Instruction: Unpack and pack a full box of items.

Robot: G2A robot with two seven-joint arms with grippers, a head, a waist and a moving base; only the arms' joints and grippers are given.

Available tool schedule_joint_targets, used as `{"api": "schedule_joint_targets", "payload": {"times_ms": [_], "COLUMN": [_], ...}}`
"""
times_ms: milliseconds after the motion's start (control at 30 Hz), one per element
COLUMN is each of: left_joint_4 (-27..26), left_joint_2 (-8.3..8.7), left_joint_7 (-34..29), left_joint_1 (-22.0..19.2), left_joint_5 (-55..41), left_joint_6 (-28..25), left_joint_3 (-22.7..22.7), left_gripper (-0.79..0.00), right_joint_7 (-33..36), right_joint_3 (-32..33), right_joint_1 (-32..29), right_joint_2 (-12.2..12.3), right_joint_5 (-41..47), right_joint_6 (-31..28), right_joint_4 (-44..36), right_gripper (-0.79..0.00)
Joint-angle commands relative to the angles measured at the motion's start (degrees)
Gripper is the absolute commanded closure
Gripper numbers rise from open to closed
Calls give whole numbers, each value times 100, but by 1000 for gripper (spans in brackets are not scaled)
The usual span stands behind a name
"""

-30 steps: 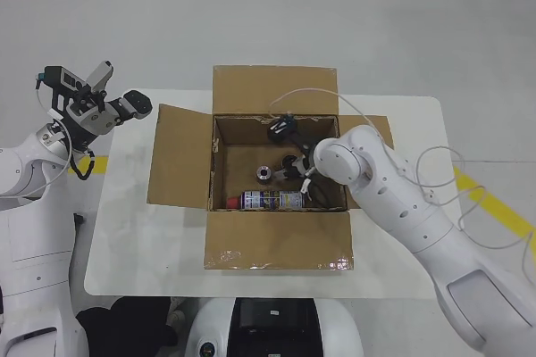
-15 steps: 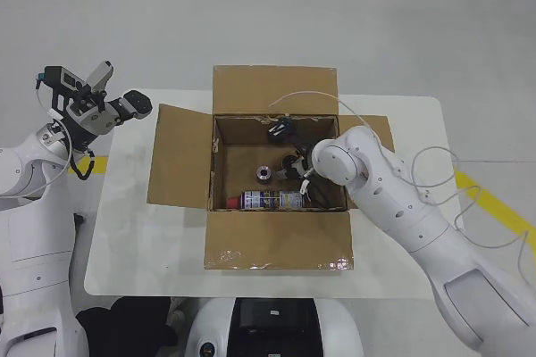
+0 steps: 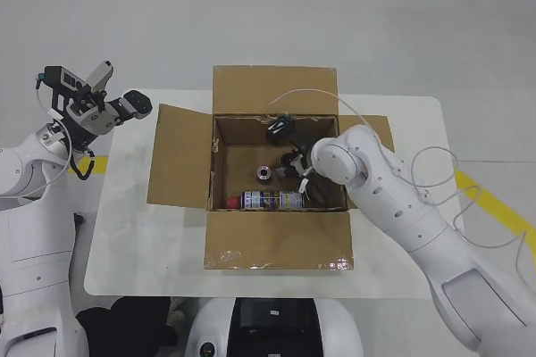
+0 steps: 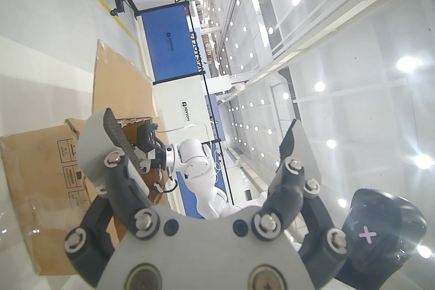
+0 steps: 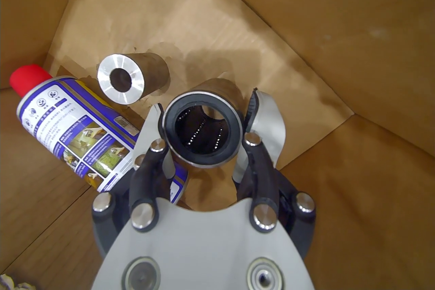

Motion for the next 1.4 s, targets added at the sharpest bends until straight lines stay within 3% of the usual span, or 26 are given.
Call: {"api": "schedule_joint_targets", "payload": {"times_ms": [0, 467, 967, 1367], "left_joint_4": [0, 0, 0, 0], "left_joint_2": [0, 0, 0, 0], "left_joint_7": [0, 0, 0, 0], "left_joint_1": [0, 0, 0, 0], "left_joint_5": [0, 0, 0, 0], "left_joint_6": [0, 0, 0, 0], "left_joint_3": [0, 0, 0, 0], "left_gripper": [-785, -785, -785, -785], "right_joint_7": [-28, 134, 139, -10], "right_joint_3": [80, 895, 2176, 2512], "right_joint_1": [-33, -641, -1576, -1996], "right_joint_2": [22, 291, 613, 710], "right_joint_5": [-52, -226, -43, -86], "right_joint_6": [5, -82, -412, -378], "right_joint_4": [-127, -1562, -3144, -3486], "right_gripper": [0, 0, 0, 0]}}
